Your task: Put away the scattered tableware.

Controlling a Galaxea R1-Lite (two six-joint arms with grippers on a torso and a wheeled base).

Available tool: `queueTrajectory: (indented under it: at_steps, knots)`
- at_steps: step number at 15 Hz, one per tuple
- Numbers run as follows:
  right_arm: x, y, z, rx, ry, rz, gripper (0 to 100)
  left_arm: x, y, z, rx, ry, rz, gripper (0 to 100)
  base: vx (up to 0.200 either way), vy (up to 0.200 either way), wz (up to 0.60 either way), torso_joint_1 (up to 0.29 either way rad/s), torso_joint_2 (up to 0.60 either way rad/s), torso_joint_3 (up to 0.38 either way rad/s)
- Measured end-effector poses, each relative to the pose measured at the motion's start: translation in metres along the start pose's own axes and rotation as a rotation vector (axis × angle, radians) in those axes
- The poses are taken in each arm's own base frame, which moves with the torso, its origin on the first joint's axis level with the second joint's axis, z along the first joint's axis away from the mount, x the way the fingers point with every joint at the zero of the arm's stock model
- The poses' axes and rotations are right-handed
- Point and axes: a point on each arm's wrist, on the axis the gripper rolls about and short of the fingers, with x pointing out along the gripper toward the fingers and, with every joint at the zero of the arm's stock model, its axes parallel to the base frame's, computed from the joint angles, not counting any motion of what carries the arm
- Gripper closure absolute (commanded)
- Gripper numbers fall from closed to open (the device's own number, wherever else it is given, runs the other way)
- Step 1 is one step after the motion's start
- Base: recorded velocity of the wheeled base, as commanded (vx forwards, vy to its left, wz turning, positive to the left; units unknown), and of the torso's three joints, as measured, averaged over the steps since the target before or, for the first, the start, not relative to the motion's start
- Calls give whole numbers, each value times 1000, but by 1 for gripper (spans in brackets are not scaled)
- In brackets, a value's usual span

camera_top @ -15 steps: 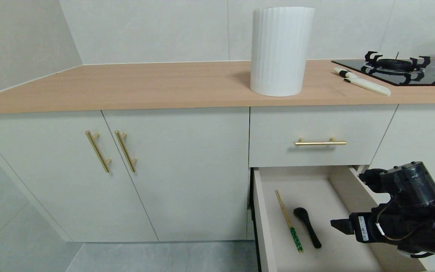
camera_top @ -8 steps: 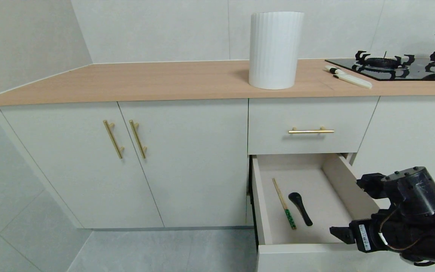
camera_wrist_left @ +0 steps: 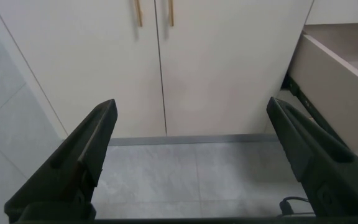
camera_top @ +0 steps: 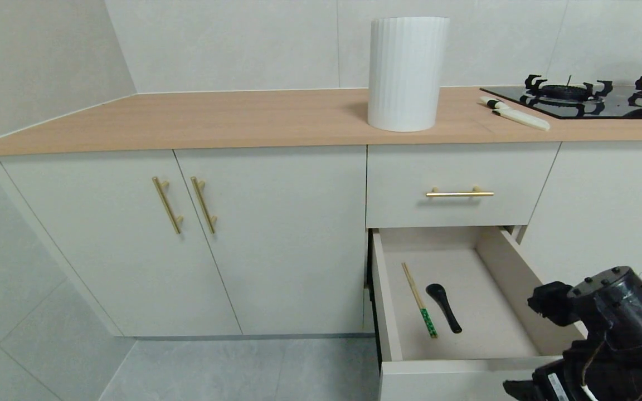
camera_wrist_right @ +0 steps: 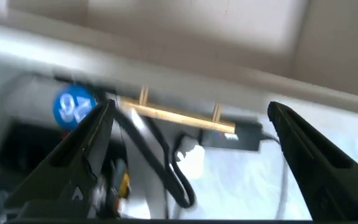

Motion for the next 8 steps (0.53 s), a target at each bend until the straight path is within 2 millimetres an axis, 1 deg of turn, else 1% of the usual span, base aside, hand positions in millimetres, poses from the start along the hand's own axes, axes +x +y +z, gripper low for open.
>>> queueTrajectory:
  at_steps: [4,8]
  knots:
    - [-2,7,-7,-63,60,13,0,0,0,0,0,0,0,0,0,0,0,0,0,0]
    - [10,12,-7,-71,101,0,0,0,0,0,0,-1,0,0,0,0,0,0,0,0]
